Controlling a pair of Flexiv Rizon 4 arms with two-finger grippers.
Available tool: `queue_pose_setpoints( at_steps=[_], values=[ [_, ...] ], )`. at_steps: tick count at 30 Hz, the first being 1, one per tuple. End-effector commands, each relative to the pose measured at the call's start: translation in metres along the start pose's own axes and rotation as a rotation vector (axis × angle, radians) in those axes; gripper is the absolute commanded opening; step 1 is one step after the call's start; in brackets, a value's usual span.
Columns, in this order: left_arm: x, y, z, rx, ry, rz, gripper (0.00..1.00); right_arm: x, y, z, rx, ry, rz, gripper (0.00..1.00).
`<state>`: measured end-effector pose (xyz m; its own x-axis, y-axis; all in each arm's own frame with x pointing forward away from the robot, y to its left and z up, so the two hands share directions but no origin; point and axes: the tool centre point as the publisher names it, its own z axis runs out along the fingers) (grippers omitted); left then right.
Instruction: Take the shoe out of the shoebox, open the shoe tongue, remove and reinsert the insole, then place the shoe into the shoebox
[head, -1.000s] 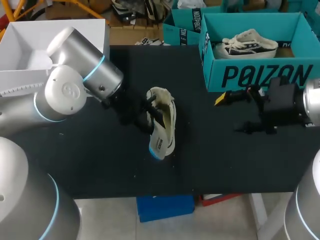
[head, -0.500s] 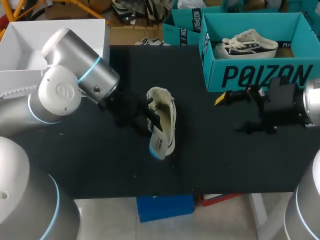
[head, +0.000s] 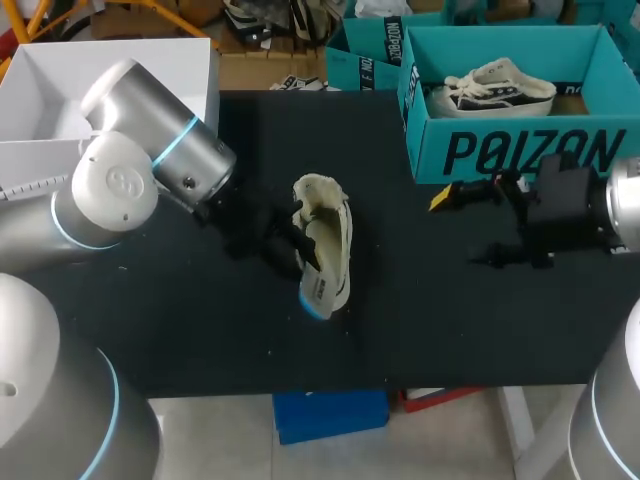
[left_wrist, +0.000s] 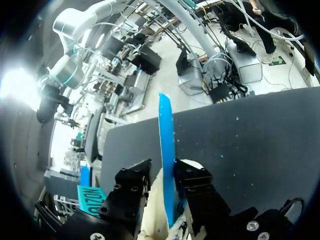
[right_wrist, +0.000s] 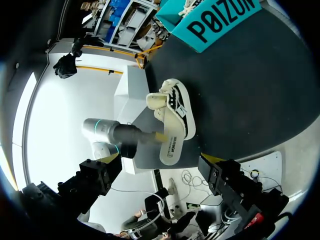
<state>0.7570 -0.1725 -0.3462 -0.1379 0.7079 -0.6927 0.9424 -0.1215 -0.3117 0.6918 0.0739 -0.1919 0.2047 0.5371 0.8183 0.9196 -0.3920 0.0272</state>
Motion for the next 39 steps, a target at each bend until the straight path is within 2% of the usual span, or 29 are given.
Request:
queue_pose_setpoints(
  at_steps=[1, 10, 20, 39],
  values=[
    [0.002, 0.0, 0.001, 0.012, -0.003, 0.011, 0.0, 0.0, 0.0, 0.0, -0.001, -0.002, 0.0, 1.0],
    [0.002, 0.001, 0.003, 0.013, -0.005, 0.015, 0.0, 0.0, 0.0, 0.0, -0.001, -0.002, 0.0, 1.0],
    [0.002, 0.006, 0.002, -0.032, 0.006, 0.027, 0.0, 0.0, 0.0, 0.0, -0.001, -0.002, 0.0, 1.0],
    [0.004, 0.034, 0.003, -0.072, -0.039, -0.005, 0.0, 0.0, 0.0, 0.0, -0.001, -0.002, 0.0, 1.0]
  ],
)
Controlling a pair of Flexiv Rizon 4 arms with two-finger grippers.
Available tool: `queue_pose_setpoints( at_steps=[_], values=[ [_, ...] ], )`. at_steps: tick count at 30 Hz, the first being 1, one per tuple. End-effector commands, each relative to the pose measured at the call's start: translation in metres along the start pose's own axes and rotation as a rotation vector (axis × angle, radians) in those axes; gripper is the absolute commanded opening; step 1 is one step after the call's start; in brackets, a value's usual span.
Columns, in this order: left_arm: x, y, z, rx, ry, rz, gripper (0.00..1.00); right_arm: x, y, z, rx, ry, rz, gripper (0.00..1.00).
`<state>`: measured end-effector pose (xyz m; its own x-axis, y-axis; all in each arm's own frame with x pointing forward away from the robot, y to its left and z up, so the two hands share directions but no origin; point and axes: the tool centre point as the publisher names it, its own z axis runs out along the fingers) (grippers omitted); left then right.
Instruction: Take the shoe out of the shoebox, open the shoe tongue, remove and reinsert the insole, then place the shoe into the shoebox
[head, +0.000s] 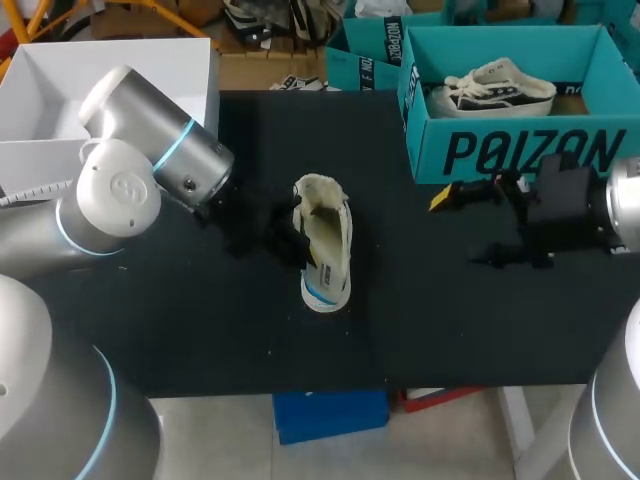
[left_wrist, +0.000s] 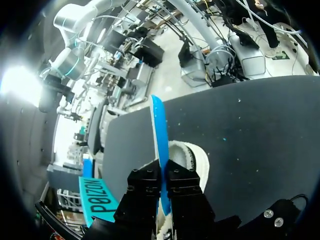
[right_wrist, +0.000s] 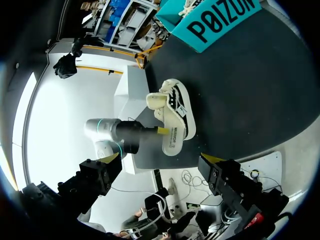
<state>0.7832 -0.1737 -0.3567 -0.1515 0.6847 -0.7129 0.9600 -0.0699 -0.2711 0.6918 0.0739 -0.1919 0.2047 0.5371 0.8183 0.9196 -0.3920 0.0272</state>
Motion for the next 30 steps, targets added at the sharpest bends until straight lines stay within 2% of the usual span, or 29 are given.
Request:
queue_pose_setpoints(
  at_steps=[1, 17, 24, 26, 30],
  values=[
    [0.0, 0.007, 0.003, -0.006, -0.007, -0.004, 0.0, 0.0, 0.0, 0.0, -0.001, -0.002, 0.0, 1.0],
    [-0.001, 0.029, -0.005, -0.052, -0.013, -0.019, 0.0, 0.0, 0.0, 0.0, -0.001, -0.002, 0.0, 1.0],
    [-0.001, 0.031, -0.004, -0.058, -0.011, -0.026, 0.0, 0.0, 0.0, 0.0, -0.001, -0.002, 0.0, 1.0],
    [-0.001, 0.028, -0.003, -0.055, -0.009, -0.028, 0.24, 0.0, 0.0, 0.0, -0.001, -0.002, 0.0, 1.0],
    [-0.001, 0.022, -0.002, -0.042, -0.009, -0.031, 0.42, 0.0, 0.0, 0.0, -0.001, -0.002, 0.0, 1.0]
  ],
)
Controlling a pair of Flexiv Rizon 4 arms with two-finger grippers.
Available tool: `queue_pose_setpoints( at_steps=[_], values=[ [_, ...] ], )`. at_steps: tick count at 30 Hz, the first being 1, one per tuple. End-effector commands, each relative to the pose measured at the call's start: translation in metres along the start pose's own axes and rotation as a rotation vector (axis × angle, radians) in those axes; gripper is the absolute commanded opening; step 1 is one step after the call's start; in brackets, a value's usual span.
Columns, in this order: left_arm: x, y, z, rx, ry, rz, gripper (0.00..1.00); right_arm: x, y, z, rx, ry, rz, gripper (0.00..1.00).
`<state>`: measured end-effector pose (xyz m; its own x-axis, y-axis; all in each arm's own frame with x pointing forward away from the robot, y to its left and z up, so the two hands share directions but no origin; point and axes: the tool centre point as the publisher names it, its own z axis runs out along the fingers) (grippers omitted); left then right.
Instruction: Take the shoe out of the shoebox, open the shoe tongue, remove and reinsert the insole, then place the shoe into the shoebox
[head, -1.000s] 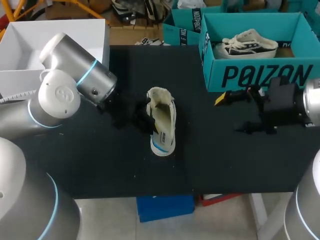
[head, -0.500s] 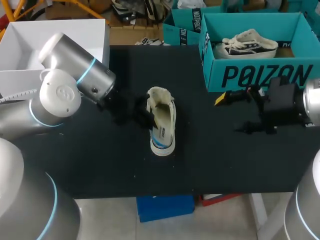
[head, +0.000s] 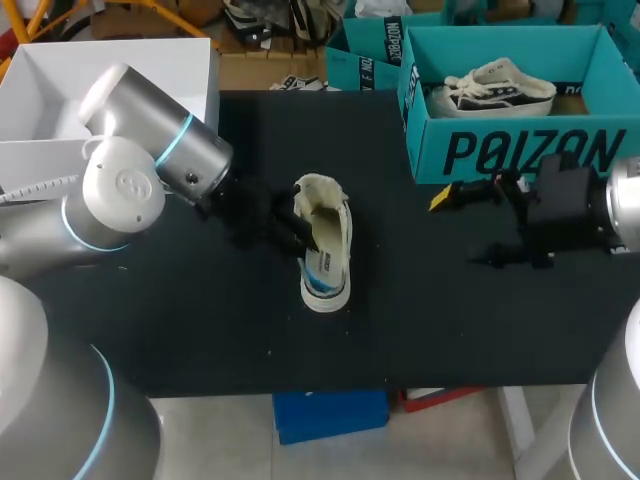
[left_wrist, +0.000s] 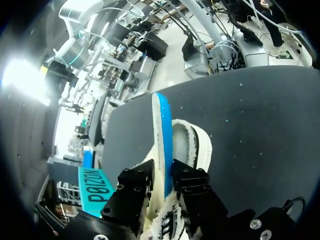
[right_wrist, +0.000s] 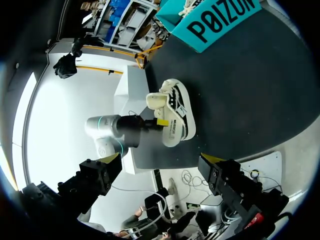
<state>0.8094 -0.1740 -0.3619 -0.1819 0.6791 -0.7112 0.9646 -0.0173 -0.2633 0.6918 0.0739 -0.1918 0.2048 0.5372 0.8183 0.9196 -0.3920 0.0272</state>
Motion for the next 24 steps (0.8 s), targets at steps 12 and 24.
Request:
queue_pose_setpoints(
  at_steps=[12, 24],
  values=[
    [-0.003, -0.027, 0.001, 0.043, -0.018, 0.008, 0.39, 0.0, 0.0, 0.0, -0.001, -0.002, 0.0, 1.0],
    [-0.006, -0.041, -0.001, 0.076, -0.031, 0.025, 0.29, 0.0, 0.0, 0.0, -0.001, -0.002, 0.0, 1.0]
  ],
)
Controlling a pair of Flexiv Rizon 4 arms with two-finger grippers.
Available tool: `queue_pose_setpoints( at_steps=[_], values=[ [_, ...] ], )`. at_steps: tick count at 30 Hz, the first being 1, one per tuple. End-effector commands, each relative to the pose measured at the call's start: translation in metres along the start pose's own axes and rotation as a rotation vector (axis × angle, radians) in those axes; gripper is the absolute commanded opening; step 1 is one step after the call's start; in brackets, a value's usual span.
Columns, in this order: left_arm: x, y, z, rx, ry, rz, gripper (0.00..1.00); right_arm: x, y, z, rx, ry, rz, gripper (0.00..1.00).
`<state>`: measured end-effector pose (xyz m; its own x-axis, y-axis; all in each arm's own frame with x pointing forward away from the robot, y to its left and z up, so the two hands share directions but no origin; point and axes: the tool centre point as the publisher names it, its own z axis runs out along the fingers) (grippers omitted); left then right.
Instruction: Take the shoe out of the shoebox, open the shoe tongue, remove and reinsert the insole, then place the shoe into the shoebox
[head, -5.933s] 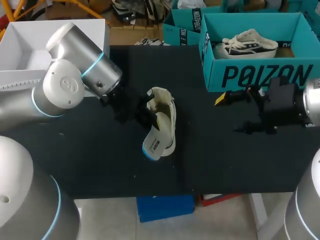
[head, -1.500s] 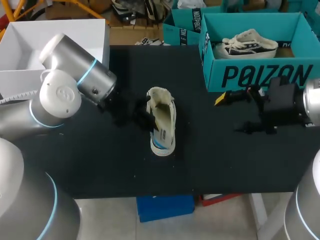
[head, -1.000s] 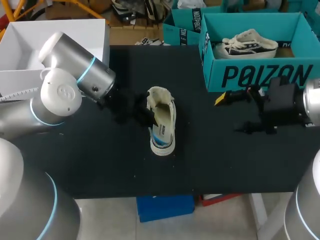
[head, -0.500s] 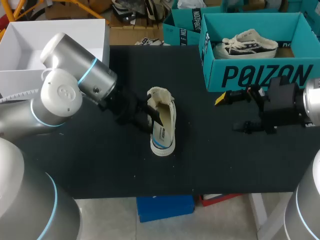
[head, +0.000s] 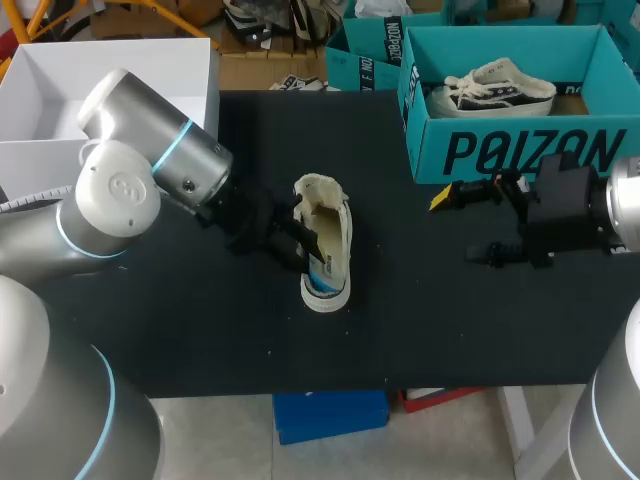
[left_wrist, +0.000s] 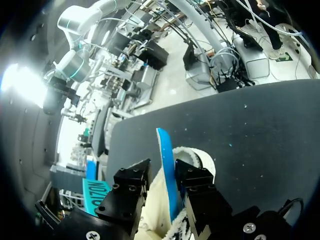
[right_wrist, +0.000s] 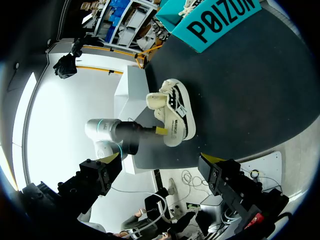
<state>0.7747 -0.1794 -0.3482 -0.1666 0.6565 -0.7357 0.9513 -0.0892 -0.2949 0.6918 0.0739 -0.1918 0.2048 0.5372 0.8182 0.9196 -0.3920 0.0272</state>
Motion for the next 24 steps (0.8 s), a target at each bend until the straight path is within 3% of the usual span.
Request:
queue_pose_setpoints(
  at_steps=[1, 4, 7, 24],
  values=[
    [0.0016, -0.0048, -0.0022, 0.002, -0.002, 0.003, 0.29, 0.0002, -0.0002, 0.0004, -0.001, -0.002, 0.0, 1.0],
    [0.0022, -0.0059, -0.0004, 0.013, -0.002, 0.002, 0.22, 0.0002, -0.0002, 0.0004, -0.001, -0.002, 0.0, 1.0],
    [0.0018, -0.0074, 0.0011, 0.023, -0.006, 0.007, 0.0, 0.0002, -0.0002, 0.0004, -0.001, -0.002, 0.0, 1.0],
    [0.0008, -0.0013, 0.0012, 0.012, -0.013, 0.02, 0.0, 0.0002, -0.0002, 0.0004, -0.001, -0.002, 0.0, 1.0]
  ],
)
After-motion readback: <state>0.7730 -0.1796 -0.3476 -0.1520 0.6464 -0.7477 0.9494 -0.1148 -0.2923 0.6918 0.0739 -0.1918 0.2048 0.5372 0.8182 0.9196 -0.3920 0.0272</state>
